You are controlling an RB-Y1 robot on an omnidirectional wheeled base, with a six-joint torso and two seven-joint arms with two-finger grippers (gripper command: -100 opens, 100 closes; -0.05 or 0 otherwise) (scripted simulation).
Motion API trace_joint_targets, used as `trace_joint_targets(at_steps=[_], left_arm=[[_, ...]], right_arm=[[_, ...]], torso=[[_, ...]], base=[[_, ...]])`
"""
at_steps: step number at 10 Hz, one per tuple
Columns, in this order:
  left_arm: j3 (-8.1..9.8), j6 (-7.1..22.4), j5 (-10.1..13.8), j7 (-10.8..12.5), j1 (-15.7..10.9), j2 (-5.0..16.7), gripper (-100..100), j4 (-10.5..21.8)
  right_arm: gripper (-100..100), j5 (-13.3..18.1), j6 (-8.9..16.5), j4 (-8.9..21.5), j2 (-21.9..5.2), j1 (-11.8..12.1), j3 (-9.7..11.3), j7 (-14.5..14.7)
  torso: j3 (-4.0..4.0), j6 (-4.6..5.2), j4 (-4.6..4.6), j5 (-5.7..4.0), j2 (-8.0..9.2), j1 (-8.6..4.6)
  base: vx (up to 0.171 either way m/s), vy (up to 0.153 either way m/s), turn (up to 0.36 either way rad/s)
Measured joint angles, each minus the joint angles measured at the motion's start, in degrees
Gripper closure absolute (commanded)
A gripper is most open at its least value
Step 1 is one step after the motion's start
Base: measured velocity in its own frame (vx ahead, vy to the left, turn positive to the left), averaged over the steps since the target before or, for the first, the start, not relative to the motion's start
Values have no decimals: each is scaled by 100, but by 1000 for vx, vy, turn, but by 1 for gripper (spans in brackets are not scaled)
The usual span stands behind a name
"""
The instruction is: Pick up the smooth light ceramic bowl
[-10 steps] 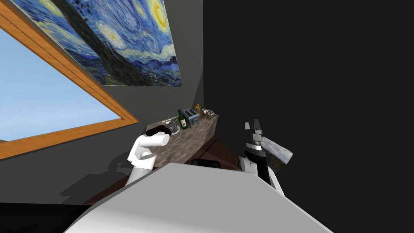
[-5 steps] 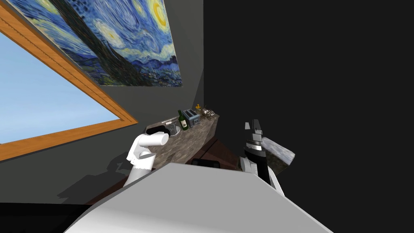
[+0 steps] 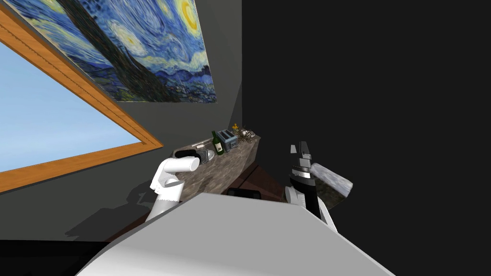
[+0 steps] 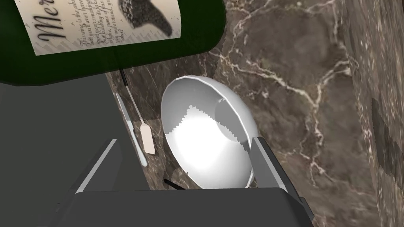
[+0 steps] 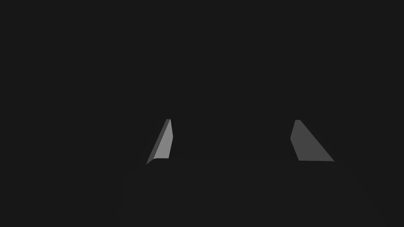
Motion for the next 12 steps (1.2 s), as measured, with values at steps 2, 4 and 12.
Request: trace_joint_targets(at_steps=[2,4,12], left_arm=[[36,271,35,-34,-17,23,-100,57],[45,544,37,-51,-31,29,-100,90],[136,1399,153,-128,32,70,-100,328]], right_arm=[[0,0,0,0,0,0,0,0],[0,0,0,0,0,0,0,0],[0,0,0,0,0,0,0,0]], torso=[[-1,0,0,0,-2,-2],[-1,1,0,0,-2,-2],[1,1,1,-2,3,-11]], base=[[23,28,-6],[21,30,-7],[22,30,-5]])
